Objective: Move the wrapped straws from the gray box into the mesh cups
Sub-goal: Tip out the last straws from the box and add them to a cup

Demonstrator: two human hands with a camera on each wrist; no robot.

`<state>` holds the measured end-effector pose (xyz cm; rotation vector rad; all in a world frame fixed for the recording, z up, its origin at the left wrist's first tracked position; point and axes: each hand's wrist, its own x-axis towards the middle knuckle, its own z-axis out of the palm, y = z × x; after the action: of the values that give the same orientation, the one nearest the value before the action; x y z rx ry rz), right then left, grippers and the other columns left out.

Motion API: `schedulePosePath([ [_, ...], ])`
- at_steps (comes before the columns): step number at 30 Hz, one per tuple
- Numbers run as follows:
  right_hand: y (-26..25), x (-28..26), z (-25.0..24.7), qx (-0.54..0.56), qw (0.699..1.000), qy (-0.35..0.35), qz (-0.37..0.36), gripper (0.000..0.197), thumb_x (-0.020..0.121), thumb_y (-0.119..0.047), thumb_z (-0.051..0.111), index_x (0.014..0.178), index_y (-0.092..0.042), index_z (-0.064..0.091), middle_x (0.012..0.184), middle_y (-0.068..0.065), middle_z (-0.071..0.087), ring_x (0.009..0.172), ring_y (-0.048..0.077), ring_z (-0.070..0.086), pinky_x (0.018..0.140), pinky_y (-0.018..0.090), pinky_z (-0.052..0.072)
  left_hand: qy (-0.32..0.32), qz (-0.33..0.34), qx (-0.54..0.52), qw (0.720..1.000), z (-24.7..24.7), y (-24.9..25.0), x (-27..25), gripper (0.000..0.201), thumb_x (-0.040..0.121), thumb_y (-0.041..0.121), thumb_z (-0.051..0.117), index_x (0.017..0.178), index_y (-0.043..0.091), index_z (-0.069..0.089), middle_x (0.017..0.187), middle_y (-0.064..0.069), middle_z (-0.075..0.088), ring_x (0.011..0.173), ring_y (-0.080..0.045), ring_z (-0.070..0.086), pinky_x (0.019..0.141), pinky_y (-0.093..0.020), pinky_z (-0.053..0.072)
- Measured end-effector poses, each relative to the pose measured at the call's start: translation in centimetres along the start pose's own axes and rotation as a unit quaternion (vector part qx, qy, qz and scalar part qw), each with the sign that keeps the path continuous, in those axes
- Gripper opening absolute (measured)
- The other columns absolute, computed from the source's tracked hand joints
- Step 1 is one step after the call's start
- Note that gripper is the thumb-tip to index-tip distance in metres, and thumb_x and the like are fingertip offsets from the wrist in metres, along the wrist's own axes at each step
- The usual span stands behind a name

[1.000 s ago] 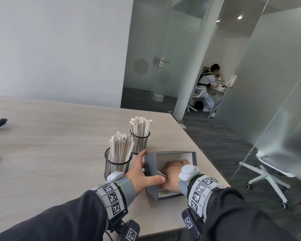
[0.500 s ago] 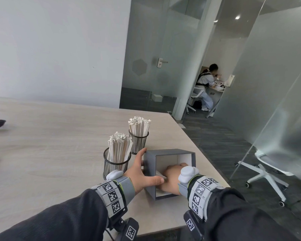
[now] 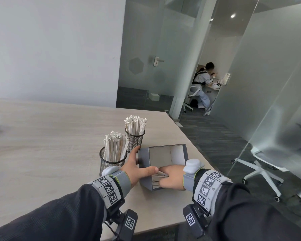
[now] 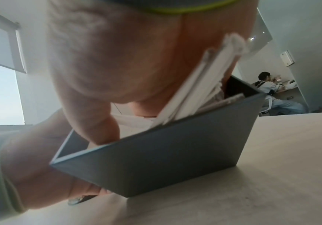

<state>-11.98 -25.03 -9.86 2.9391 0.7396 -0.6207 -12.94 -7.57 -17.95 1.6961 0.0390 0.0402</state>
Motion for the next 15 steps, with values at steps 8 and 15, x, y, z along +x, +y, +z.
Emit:
schedulePosePath([
  [8,0.4,-0.1,0.4,-0.054,0.998,0.025,-0.011,0.028,0.098,-0.028,0.039,0.114,-0.015,0.059,0.110,0.012,0.065,0.091,0.033,0.060,0.072,0.033,0.043,0.002,-0.004,0.011,1.000,0.0,-0.2,0.1,0.127,0.038,0.064,0.084,0.148,0.044,0.022,0.124,-0.001,0.062,0.106,-0.019,0.065,0.070,-0.022,0.052],
  [15,1.0,-1.0,0.2,-0.050,0.998,0.013,-0.026,0.045,0.092,-0.063,0.038,0.091,-0.023,0.058,0.101,0.008,0.062,0.092,0.029,0.059,0.081,0.038,0.048,-0.002,0.002,0.012,1.000,-0.1,0.4,0.0,0.129,0.040,0.062,0.082,0.150,0.038,0.020,0.121,-0.001,0.062,0.096,-0.016,0.064,0.055,-0.011,0.049],
])
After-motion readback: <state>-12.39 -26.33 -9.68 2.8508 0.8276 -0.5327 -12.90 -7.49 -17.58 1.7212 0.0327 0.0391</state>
